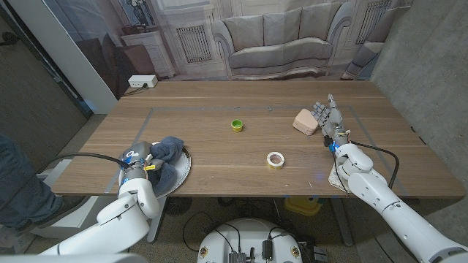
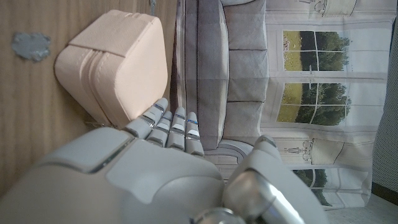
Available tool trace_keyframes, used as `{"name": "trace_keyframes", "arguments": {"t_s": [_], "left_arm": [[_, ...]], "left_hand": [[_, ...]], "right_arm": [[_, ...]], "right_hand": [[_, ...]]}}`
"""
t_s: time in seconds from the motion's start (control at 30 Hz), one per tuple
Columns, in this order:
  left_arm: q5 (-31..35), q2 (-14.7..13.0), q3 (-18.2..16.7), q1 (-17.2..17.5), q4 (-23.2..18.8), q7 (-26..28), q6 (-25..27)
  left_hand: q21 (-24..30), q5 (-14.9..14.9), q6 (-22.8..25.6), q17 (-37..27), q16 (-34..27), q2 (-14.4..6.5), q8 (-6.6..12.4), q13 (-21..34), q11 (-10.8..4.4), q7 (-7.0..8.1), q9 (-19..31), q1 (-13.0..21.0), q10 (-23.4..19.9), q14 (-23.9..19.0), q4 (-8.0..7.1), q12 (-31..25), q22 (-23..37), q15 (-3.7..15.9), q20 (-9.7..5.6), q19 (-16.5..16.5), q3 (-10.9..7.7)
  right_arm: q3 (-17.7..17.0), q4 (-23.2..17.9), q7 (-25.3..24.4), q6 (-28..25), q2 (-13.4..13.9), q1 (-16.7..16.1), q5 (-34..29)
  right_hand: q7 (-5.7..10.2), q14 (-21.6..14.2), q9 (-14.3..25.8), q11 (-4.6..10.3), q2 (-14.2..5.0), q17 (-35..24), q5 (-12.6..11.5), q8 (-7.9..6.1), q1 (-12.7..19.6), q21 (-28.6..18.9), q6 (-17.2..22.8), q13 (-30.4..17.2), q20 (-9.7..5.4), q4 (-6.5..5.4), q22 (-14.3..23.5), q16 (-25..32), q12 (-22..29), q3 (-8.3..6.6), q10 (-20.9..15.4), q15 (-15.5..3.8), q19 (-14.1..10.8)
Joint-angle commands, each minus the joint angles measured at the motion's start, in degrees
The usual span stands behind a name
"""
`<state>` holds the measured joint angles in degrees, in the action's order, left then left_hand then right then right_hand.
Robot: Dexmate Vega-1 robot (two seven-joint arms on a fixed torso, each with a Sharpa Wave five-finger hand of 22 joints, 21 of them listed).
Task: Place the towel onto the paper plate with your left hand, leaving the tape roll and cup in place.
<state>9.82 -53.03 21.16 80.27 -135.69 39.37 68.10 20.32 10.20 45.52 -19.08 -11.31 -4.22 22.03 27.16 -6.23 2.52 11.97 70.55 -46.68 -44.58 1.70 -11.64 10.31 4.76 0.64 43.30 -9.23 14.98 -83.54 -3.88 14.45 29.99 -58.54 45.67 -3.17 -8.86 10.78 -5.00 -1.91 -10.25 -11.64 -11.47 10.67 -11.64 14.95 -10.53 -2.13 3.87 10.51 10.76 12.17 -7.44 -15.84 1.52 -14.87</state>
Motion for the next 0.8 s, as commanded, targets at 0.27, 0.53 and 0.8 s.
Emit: {"name": "trace_keyframes", "arguments": {"t_s": [0.27, 0.53, 0.8], "left_arm": [[-3.95, -2.09, -0.61, -1.04, -2.68, -2.72, 4.56], [-5.14, -3.04, -0.34, -1.52, -3.62, -2.86, 5.92], [-6.30, -3.75, -0.30, -1.65, -4.64, -2.69, 7.62]], "left_hand": [[-1.55, -0.07, -2.05, 0.84, 0.40, 1.63, -2.06, -0.99, -0.15, -0.16, -0.40, -5.43, 2.72, 3.41, -2.26, 0.76, -0.02, 0.04, 1.08, -1.75, 2.57], [-2.43, 0.08, -3.06, 1.26, 0.48, 2.15, -3.06, -1.33, -0.18, 0.12, -0.49, -6.73, 4.18, 5.11, -2.80, 0.82, -0.04, -0.15, 1.57, -2.71, 3.28], [-3.62, 0.39, -5.39, 1.76, 0.49, 3.07, -4.70, -1.62, -0.54, 0.57, -0.50, -8.64, 6.54, 7.34, -3.57, 0.93, -0.02, -0.45, 2.66, -4.03, 4.41]], "right_arm": [[-0.09, -0.13, -0.02, 0.15, -0.11, -0.21, 0.20], [-0.13, -0.22, 0.04, 0.20, -0.06, -0.34, 0.26], [-0.22, -0.38, 0.02, 0.21, -0.01, -0.60, 0.37]], "right_hand": [[0.05, -0.43, 0.10, 0.13, -0.42, -0.31, 0.02, 0.17, 0.28, -0.04, 0.54, -0.16, -0.31, -0.02, 0.16, -0.06, 0.11, 0.14, -0.51, 0.00, -0.22], [0.07, -0.42, 0.10, 0.13, -0.53, -0.30, 0.01, 0.18, 0.37, -0.04, 0.53, -0.16, -0.32, 0.02, 0.16, -0.07, 0.11, 0.10, -0.51, 0.01, -0.23], [0.05, -0.44, 0.10, 0.10, -0.59, -0.29, 0.01, 0.20, 0.44, -0.04, 0.47, -0.16, -0.31, 0.06, 0.16, -0.07, 0.11, 0.08, -0.52, 0.04, -0.23]]}}
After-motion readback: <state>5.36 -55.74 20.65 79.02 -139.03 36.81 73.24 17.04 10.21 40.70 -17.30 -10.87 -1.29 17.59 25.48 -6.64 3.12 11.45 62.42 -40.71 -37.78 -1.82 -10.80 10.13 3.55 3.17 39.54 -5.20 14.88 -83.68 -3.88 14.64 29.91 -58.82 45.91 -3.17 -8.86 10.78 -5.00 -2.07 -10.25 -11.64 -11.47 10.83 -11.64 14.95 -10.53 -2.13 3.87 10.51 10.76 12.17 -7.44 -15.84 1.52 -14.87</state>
